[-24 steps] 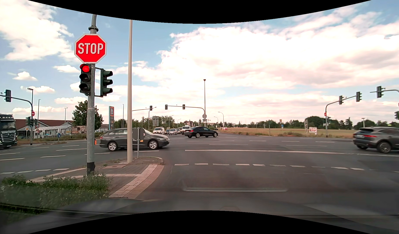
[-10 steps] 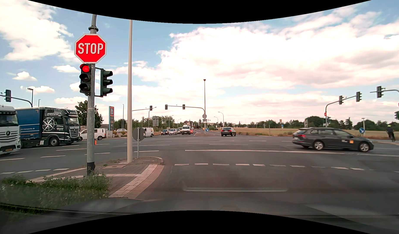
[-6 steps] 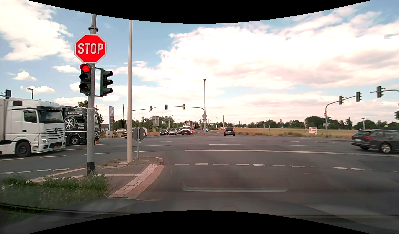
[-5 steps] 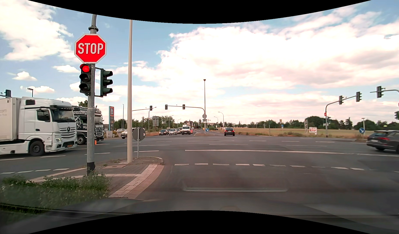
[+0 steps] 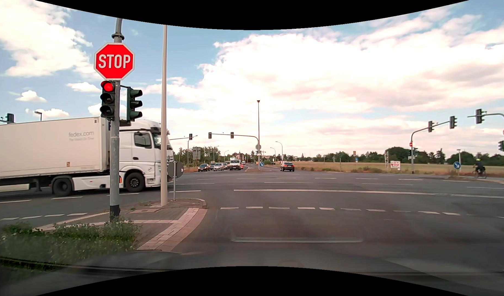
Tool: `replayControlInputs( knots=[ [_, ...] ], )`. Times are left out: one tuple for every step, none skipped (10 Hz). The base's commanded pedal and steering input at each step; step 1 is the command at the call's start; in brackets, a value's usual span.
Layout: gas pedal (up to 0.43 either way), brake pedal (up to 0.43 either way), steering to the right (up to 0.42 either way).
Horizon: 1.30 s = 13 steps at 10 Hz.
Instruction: Follow the waypoints while adhering to traffic rules and regulations
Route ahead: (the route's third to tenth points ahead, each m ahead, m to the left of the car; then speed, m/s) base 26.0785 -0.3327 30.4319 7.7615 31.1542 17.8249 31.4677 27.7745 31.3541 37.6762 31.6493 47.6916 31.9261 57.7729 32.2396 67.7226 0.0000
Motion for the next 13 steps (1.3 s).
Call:
replayControlInputs(
  knots=[
    [0.0,0.323,-0.005],
    [0.0,0.317,-0.005],
    [0.0,0.323,-0.004],
    [0.0,0.323,-0.005],
    [0.0,0.323,-0.005],
    [0.0,0.317,-0.005],
    [0.0,0.323,-0.005],
    [0.0,0.323,-0.005],
    [0.0,0.317,-0.005],
    [0.0,0.317,-0.004],
    [0.0,0.323,-0.004],
    [0.0,0.317,-0.005],
    [0.0,0.323,-0.005]
  ],
)
